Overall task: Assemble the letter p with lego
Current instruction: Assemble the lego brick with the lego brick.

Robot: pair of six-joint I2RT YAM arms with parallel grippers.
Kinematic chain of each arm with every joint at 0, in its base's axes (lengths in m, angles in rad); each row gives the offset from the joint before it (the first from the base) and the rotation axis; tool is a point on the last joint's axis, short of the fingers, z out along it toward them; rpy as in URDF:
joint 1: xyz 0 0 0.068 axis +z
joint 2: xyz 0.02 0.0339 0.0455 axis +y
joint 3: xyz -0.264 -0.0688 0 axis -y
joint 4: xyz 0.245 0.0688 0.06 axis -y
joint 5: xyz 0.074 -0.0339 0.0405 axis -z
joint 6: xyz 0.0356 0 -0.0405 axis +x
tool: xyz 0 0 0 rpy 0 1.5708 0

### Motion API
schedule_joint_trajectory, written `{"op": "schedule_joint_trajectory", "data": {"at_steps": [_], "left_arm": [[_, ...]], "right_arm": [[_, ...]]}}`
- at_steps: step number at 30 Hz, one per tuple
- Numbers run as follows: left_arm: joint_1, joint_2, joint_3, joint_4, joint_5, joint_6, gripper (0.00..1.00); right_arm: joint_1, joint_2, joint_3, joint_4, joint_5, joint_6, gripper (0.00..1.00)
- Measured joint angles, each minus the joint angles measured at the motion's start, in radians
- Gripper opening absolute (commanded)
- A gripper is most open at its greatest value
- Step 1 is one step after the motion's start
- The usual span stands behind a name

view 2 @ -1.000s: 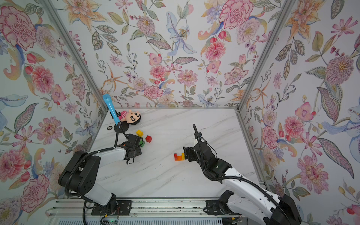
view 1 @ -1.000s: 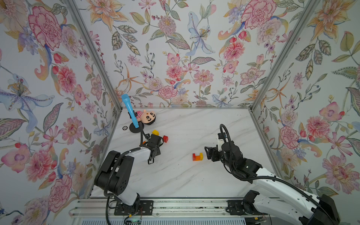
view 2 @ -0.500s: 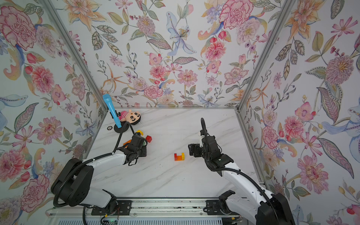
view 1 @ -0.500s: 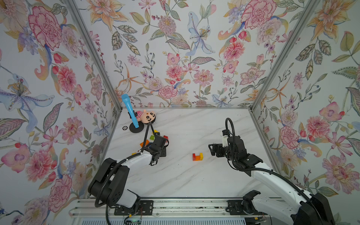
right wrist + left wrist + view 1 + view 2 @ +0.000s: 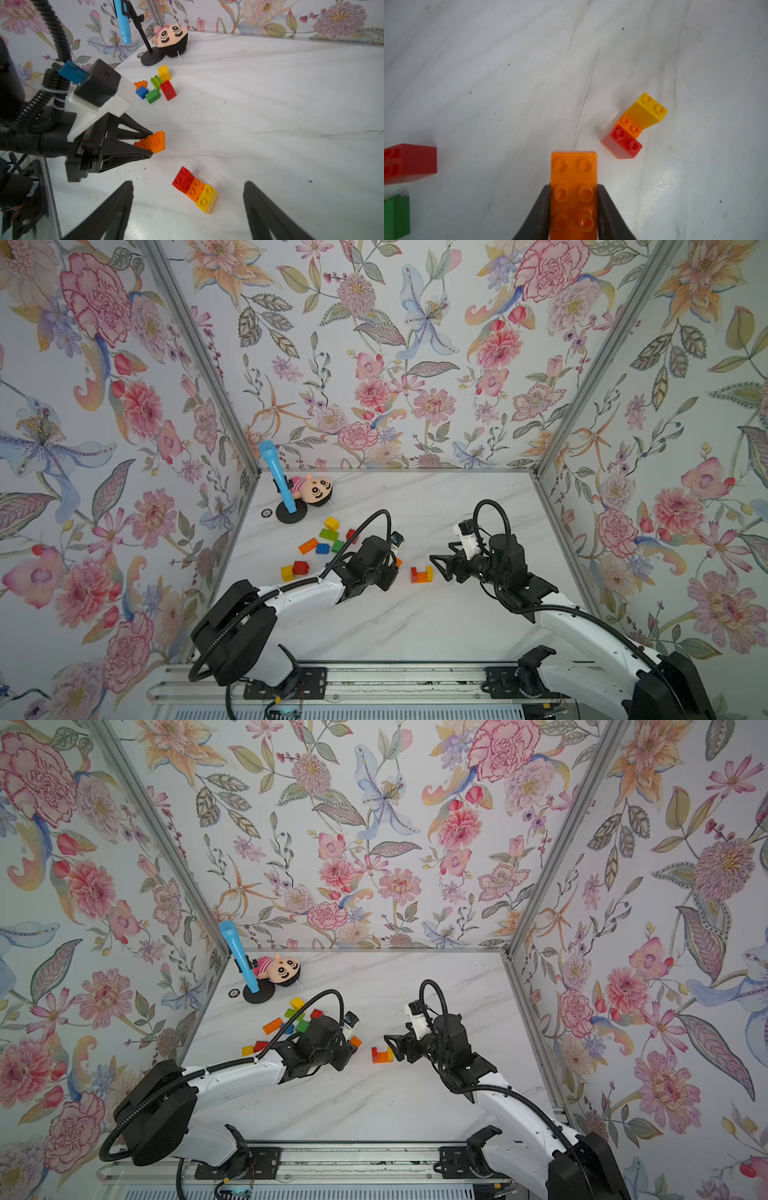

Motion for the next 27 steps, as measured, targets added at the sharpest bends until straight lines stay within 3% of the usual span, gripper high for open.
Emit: {"op": "schedule_joint_trajectory", "data": {"at_steps": [4,8,14,27], "left_arm": [[-0.027,0.066,0.09,-0.022,0.045,0.068,0.19],[-0.063,0.154,0.202,-0.069,0.084,0.132,0.19],[-0.1,0.268,0.33,-0.172,0.116,0.211,0.19],[-0.111,0.362,0.498,-0.367,0.114,0.35,0.17]], "right_arm": [[-0.033,-0.087,-0.021,-0.009,0.064,0.06,0.86],[-0.137,-0.103,-0.04,-0.068,0.118,0.168,0.87],[-0.284,-0.063,-0.093,-0.174,0.097,0.32,0.87],[-0.285,-0.025,-0.13,-0.192,0.035,0.401,0.87]]}}
